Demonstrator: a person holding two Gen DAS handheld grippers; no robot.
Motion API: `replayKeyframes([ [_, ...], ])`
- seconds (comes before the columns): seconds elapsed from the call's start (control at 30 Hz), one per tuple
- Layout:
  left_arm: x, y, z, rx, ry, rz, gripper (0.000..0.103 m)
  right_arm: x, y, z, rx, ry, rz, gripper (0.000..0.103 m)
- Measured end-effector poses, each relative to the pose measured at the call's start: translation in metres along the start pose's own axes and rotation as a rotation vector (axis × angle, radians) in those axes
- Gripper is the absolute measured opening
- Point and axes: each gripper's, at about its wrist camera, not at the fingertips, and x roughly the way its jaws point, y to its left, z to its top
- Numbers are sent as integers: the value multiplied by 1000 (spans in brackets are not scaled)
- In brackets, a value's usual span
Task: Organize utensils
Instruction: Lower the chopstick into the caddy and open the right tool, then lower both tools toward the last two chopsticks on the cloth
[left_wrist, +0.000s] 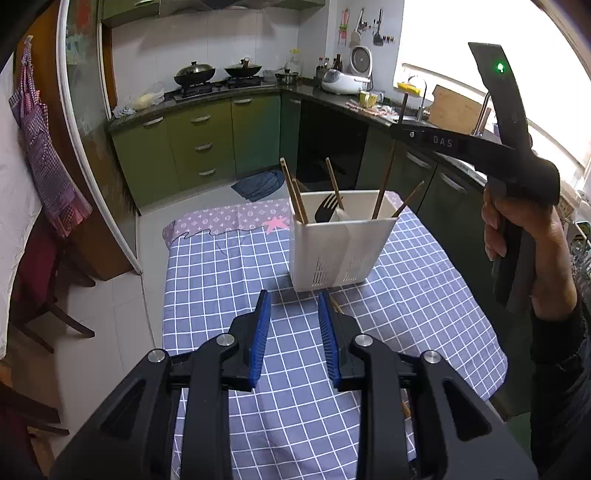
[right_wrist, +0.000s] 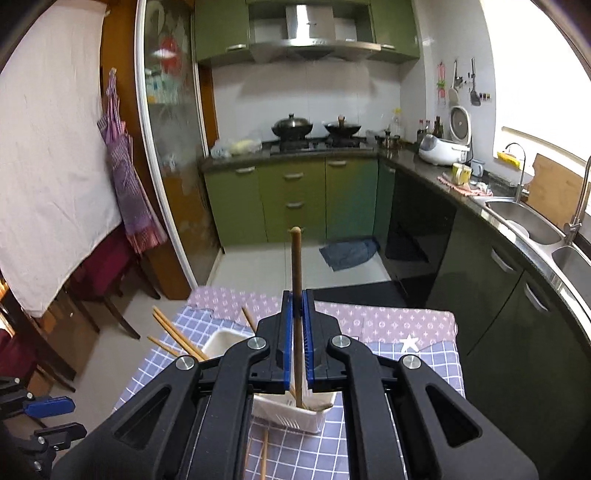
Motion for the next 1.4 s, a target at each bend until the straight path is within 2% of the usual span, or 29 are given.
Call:
replayKeyframes([
  [0.07, 3, -1, -1, 1, 10, 1, 25, -8, 2, -2, -9, -19, 5, 7],
  [0.2, 15, -7, -5, 3, 58, -9, 25, -56, 9, -5, -27, -89, 57, 8],
  [0.23, 18, -9, -6, 2, 68, -12, 25, -66, 10, -6, -30, -100, 65, 13],
  [0.37, 36, -21, -12, 1, 111, -23, 25, -115, 18, -34, -62, -125, 101, 17],
  [0.43, 46, -29, -16, -1, 132, -31, 25, -126, 15, -63, -67, -105, 102, 28],
  [0.5, 58, -37, -21, -1, 147, -31, 26, -127, 11, -91, -70, -72, 81, 34],
  [0.63, 92, -52, -36, -31, 193, -9, 25, -109, -10, -156, -34, 20, -1, 34],
  [0.73, 121, -57, -48, -70, 236, 17, 26, -90, -33, -195, 43, 109, 3, 34],
  [0.83, 146, -60, -57, -100, 267, 46, 26, -81, -49, -221, 87, 154, 2, 34],
  [1.07, 179, -72, -61, -124, 299, 91, 25, -79, -66, -246, 131, 182, 15, 38],
  [1.23, 193, -76, -64, -130, 316, 138, 26, -76, -67, -242, 129, 191, 25, 38],
  [1.4, 203, -76, -71, -143, 346, 140, 26, -74, -66, -241, 129, 198, 32, 38],
])
